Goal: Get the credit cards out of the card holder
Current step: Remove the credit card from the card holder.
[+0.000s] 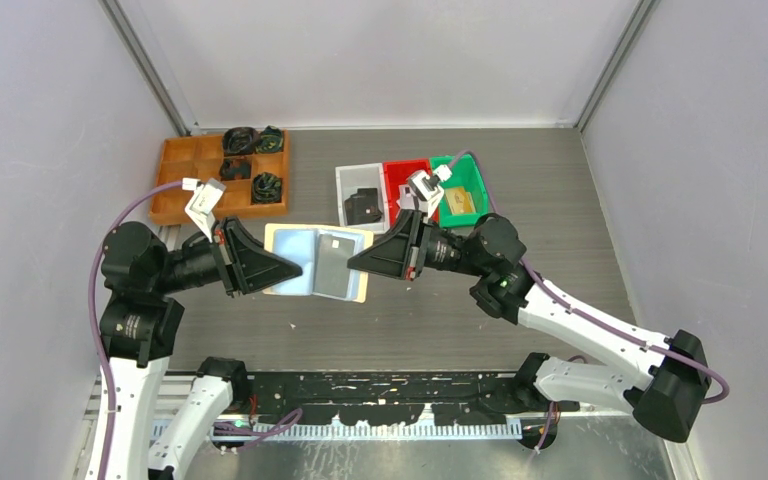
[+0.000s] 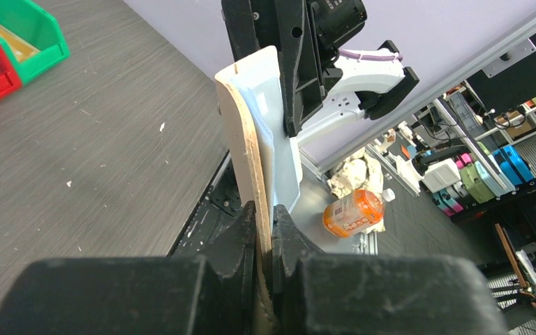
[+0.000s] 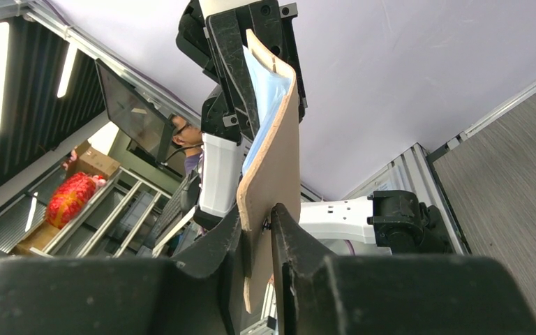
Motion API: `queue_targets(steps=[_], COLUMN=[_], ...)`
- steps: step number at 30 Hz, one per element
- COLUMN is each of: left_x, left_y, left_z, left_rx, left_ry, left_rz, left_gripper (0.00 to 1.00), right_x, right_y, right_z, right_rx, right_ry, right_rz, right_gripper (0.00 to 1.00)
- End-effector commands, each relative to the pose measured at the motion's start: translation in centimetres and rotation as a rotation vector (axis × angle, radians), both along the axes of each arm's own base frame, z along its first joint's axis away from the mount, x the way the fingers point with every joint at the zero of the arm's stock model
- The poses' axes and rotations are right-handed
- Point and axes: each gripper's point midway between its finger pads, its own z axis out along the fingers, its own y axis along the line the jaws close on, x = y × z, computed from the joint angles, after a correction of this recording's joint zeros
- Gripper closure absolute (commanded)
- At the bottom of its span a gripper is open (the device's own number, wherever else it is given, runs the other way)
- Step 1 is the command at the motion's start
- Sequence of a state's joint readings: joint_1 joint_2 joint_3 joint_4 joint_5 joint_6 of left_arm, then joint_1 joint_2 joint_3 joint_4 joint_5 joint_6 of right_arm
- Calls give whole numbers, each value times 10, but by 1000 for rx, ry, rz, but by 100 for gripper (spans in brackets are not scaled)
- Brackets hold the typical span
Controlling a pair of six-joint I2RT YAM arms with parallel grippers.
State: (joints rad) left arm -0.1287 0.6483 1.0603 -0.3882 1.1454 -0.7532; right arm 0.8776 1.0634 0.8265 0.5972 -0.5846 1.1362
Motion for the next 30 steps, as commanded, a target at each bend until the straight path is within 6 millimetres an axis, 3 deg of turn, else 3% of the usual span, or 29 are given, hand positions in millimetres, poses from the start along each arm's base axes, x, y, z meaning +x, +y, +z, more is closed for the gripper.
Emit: queue_targets(steps=[1, 8, 14, 21, 23, 25, 26, 30], left_x=[-1, 0, 5, 18, 23, 30, 34, 43], left_y=[0, 0, 0, 0, 1, 2, 2, 3], left_z=[16, 15, 9, 0, -4, -6, -6, -7], left_rx=[-15, -14, -12, 14, 26, 22, 15, -5], left_ry=[-86, -84, -84, -50, -34, -13, -3, 28], left_rz=[4, 3, 18, 37, 59, 86, 103, 135], left_gripper=[100, 100, 100, 98, 87, 67, 62, 55], right_x=[-12, -16, -16, -3, 4, 10, 12, 13], right_y=[-9, -12, -14, -4, 1, 8, 11, 17], right_z=[20, 20, 24, 14, 13, 11, 12, 17], right_rx=[62, 70, 82, 54, 41, 15, 6, -8], right_ry=[-72, -75, -73, -29, -16, 0, 3, 8], right_rz=[10, 14, 10, -28, -48, -52, -51, -48], right_gripper=[74, 68, 79, 90, 95, 99, 99, 99])
